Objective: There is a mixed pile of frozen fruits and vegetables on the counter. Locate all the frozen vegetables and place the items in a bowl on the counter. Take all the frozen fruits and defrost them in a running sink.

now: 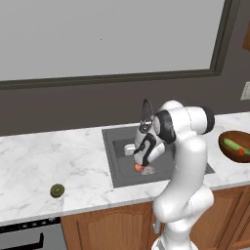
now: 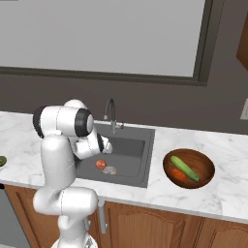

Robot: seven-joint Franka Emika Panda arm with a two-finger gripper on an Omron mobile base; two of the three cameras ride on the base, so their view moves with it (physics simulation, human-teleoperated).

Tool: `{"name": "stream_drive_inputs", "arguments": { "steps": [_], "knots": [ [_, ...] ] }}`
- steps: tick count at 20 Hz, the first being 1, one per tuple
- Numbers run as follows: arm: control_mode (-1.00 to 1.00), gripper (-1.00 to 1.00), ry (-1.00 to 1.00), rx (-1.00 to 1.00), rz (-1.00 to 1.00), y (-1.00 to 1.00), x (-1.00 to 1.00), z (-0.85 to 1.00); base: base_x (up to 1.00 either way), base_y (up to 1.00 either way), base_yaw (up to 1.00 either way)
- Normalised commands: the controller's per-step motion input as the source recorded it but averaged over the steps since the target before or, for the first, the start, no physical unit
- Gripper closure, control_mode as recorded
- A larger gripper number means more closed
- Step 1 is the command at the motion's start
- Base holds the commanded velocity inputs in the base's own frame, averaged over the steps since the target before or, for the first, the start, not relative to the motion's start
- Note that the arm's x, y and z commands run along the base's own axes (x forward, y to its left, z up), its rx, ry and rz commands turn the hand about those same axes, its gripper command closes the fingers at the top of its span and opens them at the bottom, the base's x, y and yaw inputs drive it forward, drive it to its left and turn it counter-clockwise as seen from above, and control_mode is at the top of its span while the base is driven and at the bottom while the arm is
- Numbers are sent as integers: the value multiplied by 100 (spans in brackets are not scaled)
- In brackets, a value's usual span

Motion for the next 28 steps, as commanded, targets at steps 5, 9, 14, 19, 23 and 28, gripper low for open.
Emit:
{"name": "stream_drive_inputs", "arguments": {
  "steps": [5, 9, 14, 19, 23, 28],
  "knots": [
    [-100, -100, -3, 0, 2, 6, -20, 82, 0, 0, 0],
    [-100, -100, 0, 0, 0, 0, -28, 78, 0, 0, 0],
    [-100, -100, 1, 3, 1, 1, -33, 85, 0, 0, 0],
    [-100, -100, 16, 11, 0, 0, -7, 76, 0, 0, 0],
    [-100, -100, 24, 4, 1, 0, -4, 78, 0, 0, 0],
    [-100, -100, 9, 0, 0, 15, -39, 62, 0, 0, 0]
  ]
}}
